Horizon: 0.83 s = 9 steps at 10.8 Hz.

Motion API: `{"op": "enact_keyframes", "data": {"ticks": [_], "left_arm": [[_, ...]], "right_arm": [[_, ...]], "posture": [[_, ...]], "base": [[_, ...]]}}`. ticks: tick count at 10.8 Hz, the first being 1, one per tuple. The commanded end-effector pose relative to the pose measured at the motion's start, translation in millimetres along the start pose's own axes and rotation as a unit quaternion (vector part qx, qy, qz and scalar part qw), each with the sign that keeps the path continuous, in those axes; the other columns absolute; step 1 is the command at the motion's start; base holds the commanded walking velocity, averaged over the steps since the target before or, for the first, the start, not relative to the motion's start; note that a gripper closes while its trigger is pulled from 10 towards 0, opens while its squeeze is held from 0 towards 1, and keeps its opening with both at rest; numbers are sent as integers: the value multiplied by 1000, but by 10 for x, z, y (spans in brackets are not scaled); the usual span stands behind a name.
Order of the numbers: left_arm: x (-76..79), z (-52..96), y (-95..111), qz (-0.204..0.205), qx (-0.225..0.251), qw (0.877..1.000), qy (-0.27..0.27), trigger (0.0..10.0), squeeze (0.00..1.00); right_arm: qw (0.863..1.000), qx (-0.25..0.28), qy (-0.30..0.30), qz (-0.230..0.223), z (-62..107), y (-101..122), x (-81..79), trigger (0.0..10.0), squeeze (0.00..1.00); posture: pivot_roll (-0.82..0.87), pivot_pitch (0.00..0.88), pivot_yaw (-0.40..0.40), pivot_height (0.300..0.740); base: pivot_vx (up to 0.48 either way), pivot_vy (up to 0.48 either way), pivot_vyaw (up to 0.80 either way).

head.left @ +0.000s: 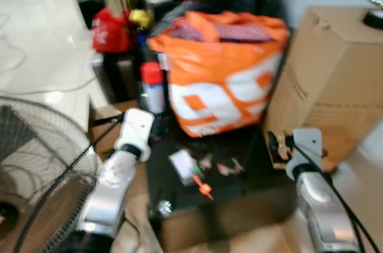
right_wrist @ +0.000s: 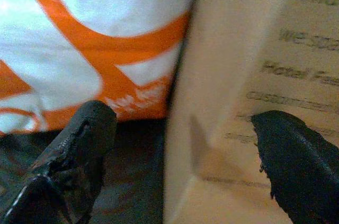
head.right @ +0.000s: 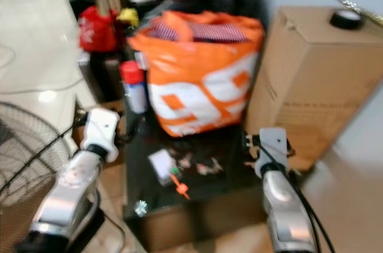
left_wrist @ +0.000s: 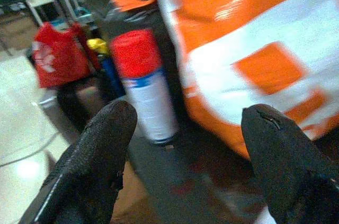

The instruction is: Hang keys on a hook

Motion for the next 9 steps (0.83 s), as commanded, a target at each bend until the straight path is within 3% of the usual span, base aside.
{"op": "enact_keyframes", "data": {"ticks": [1,3,4,5,6,8,9], "left_arm": [[-56,-9,-39,-17,-10,1000,4,10000,0],[-92,-34,6,-37,-6,999,-4,10000,0],[-44,-32,2,-53,-10,998,-33,10000,0],[0,-14,-79,-62,-30,996,-58,10000,0],[84,50,-264,-96,-68,987,-108,10000,0],[116,182,-526,-157,-117,968,-160,10000,0],[121,266,-653,-189,-137,954,-188,10000,0]], "right_arm": [[1000,12,17,11,-43,97,-58,10000,1000],[998,-7,58,23,-52,40,-125,10000,1000],[993,-5,119,27,-10,40,-285,10000,169],[985,-1,170,42,34,44,-430,10000,0],[973,-3,216,81,71,-1,-570,10000,0],[966,-2,245,89,44,-43,-663,10000,0],[951,-10,296,83,71,-87,-812,10000,0]], "posture": [[-108,0,17,740],[-109,0,15,740],[-108,0,14,740],[-109,0,14,740],[-108,0,12,740],[-109,0,7,740],[-113,0,4,740]], "base": [[0,0,0],[0,0,0],[0,0,0],[0,0,0],[0,0,0],[0,0,0],[0,0,0]]}}
Point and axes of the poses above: a point about 5 cm out from each wrist's last joint towards the gripper, its own z axis pointing back from the gripper into the wrist, its own y axis along the axis of the wrist's last joint, x = y × z, the point moved 6 cm from there along -z, pointing out of the wrist towards the gripper, and after that the axes turned 13 degrees about z, right-handed, at the moved point
